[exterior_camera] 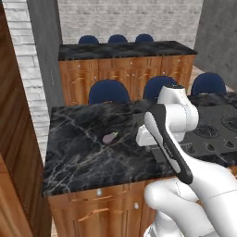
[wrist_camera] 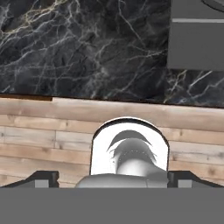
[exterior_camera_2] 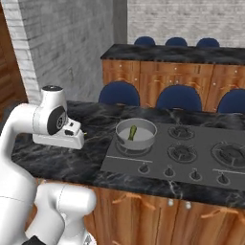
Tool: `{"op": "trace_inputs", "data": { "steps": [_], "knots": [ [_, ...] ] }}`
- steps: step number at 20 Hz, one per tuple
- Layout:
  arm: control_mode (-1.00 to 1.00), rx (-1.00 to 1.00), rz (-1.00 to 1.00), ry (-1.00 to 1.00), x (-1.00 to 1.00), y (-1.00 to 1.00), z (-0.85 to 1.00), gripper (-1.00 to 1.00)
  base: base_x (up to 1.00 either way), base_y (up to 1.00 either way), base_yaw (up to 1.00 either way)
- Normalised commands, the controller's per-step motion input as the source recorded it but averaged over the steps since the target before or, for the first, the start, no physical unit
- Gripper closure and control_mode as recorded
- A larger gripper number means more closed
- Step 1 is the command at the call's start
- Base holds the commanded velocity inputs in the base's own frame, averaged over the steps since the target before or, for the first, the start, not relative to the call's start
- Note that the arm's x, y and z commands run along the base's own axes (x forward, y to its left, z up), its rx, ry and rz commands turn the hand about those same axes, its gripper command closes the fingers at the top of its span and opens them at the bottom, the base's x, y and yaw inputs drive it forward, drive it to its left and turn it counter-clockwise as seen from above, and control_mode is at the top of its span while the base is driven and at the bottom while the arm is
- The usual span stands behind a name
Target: Put the squash and eggplant in the pot. Retrieve the spatula and lightly stir the vegetables in the pot.
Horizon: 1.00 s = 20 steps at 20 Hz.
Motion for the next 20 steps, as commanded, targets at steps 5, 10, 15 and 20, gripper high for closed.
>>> {"op": "trace_inputs", "data": {
  "steps": [5, 10, 15, 20],
  "knots": [
    [-1.0, -0.04, 0.0, 0.02, 0.13, 0.1, 0.03, -1.0, 0.51, 0.6, 0.02],
    [-1.0, -0.03, -0.12, 0.08, 0.61, 0.02, 0.01, -1.0, 0.0, 0.0, 0.0],
    [-1.0, 0.0, -0.25, 0.0, 0.77, 0.0, -0.05, -1.0, 0.0, 0.0, 0.0],
    [-1.0, -0.03, -0.34, -0.01, 0.98, 0.06, -0.55, -1.0, 0.0, 0.0, 0.0]
  ]
}}
